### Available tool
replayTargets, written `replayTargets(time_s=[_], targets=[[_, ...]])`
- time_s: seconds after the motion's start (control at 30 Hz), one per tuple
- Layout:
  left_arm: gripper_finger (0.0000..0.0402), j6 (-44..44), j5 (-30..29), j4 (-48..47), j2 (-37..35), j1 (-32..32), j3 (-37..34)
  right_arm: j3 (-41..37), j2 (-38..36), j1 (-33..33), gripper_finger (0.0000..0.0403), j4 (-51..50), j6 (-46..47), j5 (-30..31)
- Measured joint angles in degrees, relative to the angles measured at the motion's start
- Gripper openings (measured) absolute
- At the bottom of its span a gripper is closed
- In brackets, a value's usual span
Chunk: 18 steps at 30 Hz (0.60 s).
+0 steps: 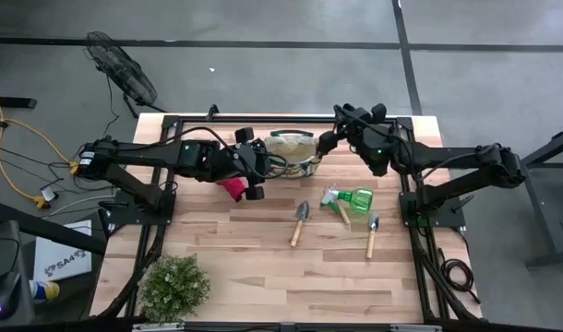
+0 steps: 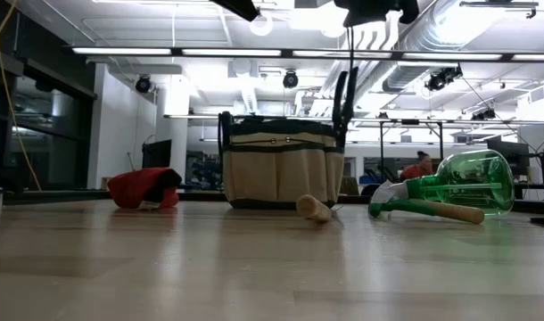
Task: Pick & Place Garden tools in Gardening bag
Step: Put the green shear scissors into the gardening bag
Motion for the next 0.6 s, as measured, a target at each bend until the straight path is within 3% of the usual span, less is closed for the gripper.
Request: replayTargets(time_s=[0.2,0.6], targets=[[0.0170,-0.02,-0.09,-0.42,0.00,0.01,0.00,0.00,0.01,0.02,0.0004,-5.60,4.07,2.55],[0.0170,-0.26,-1.63,-1.27,0.00,0.00,0.00,0.00,0.02,0.00,0.0004,-13.13,11.11,1.73]])
